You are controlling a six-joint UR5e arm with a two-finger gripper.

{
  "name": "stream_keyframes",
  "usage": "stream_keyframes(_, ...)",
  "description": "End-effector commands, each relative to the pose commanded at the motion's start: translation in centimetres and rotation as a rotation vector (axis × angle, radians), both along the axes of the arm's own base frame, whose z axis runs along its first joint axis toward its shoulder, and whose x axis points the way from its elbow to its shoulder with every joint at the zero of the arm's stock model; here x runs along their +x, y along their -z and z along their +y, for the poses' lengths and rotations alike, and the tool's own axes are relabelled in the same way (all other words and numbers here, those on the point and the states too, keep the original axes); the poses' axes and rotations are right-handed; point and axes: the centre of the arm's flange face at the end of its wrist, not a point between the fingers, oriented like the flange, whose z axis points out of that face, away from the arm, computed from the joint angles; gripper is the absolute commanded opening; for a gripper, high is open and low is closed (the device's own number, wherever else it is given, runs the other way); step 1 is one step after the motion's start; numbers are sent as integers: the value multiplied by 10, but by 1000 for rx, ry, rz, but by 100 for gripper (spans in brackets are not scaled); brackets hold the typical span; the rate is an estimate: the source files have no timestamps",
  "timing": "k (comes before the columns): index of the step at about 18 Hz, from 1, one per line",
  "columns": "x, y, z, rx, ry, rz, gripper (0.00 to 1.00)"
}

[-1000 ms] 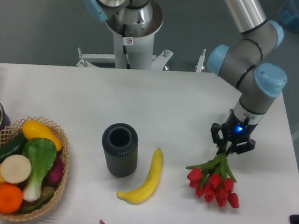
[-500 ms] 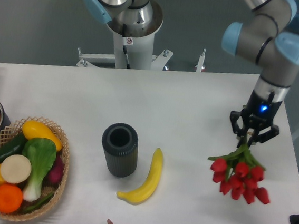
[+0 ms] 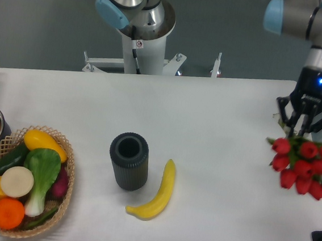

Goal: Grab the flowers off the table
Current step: 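Lift the red tulips up and carry them away from the banana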

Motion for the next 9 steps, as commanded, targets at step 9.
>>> stream_keyframes(9,-2,-3,-14,50,-12,-3,28)
